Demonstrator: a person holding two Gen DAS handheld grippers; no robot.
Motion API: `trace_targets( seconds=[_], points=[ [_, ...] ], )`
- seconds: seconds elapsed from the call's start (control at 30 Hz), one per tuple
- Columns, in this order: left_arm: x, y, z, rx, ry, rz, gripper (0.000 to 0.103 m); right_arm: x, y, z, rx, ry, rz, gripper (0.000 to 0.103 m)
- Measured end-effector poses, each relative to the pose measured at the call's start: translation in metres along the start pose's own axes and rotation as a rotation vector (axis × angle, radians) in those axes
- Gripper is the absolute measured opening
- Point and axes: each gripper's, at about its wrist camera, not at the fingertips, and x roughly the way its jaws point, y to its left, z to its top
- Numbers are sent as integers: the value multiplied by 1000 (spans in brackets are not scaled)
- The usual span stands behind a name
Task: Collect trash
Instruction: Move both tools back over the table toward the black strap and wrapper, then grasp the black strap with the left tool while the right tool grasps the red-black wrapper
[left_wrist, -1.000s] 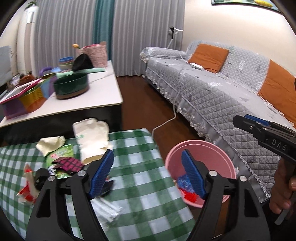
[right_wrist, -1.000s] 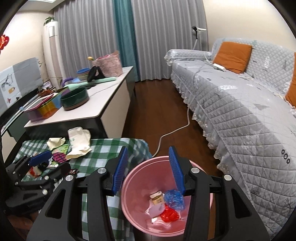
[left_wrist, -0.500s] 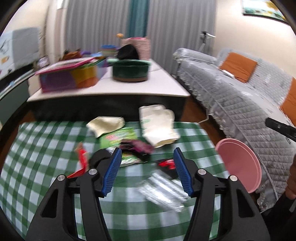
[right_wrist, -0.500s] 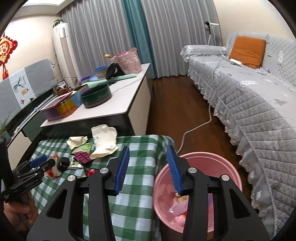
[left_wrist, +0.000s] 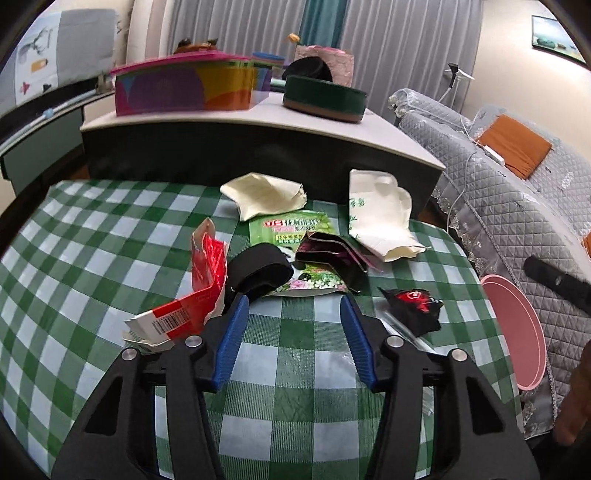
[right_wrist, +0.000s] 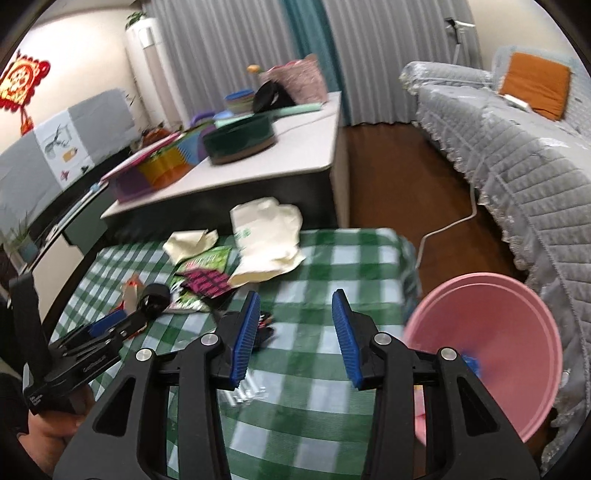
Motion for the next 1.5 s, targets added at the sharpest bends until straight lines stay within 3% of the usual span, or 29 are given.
trace_targets(
  seconds=[0.13,0.33,0.6,0.87,1.0,1.23,1.37,1.4,1.47,1.5],
  points=[
    [10,9,2,-41,8,20,52,21,15,-6,-34,35,15,43],
    [20,25,8,-90,10,62,62,50,27,-11,-59,89,35,56],
    [35,28,16,-97,15,38,67,74,31,-16,-84,144,27,57],
    [47,35,18,-132,41,40,66,86,29,-22,-96,184,21,57],
    [47,33,19,-122,40,44,53,87,29,-22,-95,185,27,56],
    [43,26,21,-87,34,39,29,84,32,-22,-107,180,38,43],
    [40,26,22,-84,24,34,23,82,30,-21,-102,173,45,34],
    [40,25,22,-82,21,32,21,81,30,-20,-102,168,43,30],
    [38,23,23,-73,10,30,19,80,29,-19,-101,169,42,10],
    [38,23,23,-72,7,28,19,79,28,-19,-98,168,43,9]
  ],
)
